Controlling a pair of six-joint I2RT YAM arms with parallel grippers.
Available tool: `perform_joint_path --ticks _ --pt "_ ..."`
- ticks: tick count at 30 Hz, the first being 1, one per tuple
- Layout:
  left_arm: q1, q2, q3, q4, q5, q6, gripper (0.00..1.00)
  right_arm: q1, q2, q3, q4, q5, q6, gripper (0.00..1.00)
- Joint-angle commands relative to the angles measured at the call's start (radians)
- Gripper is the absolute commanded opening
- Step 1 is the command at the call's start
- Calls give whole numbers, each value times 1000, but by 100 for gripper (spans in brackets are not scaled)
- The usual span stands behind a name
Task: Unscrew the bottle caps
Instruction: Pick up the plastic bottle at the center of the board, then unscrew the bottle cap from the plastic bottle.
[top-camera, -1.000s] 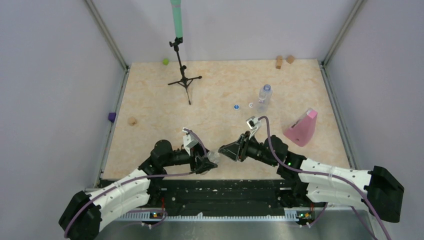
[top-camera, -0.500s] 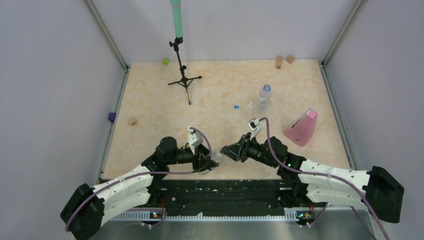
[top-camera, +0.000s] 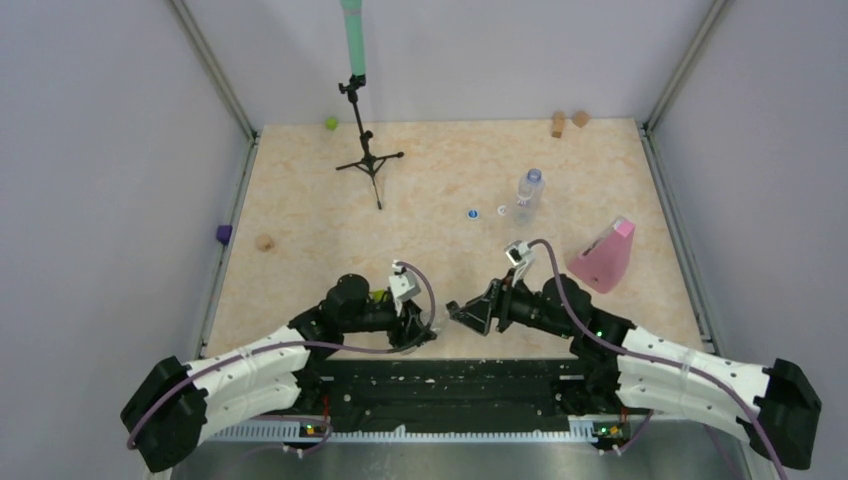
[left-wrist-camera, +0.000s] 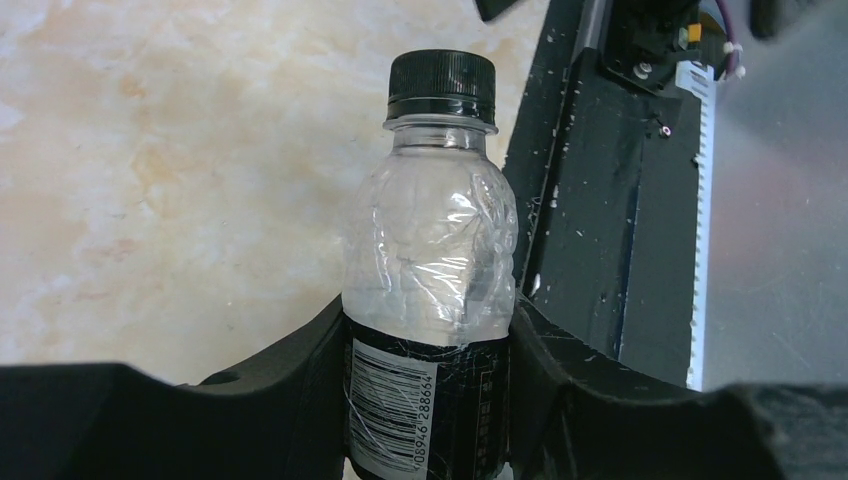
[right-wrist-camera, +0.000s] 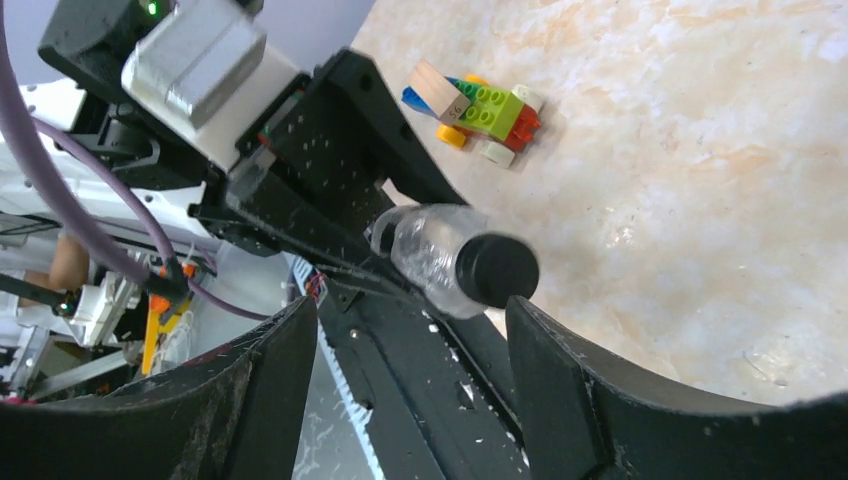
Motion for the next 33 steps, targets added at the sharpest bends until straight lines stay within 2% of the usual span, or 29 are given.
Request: perform_joint_path --ticks 1,6,10,16,23,33 --pt "-86 9 70 -58 -84 110 8 -94 -81 40 -118 -145 -20 66" --pt "-140 6 64 -38 -127 164 6 -195 -12 53 -172 -314 -30 60" --pt "-156 -6 57 -33 -177 188 4 -200 46 -8 33 -419 20 52" --pt "-162 -16 40 -5 -158 204 4 -199 95 -18 90 -417 24 50" --pt "-165 -35 24 21 -127 213 4 -200 136 5 54 -377 -10 43" --pt "-165 -66 17 22 -116 224 4 -233 114 -13 72 -340 -19 43"
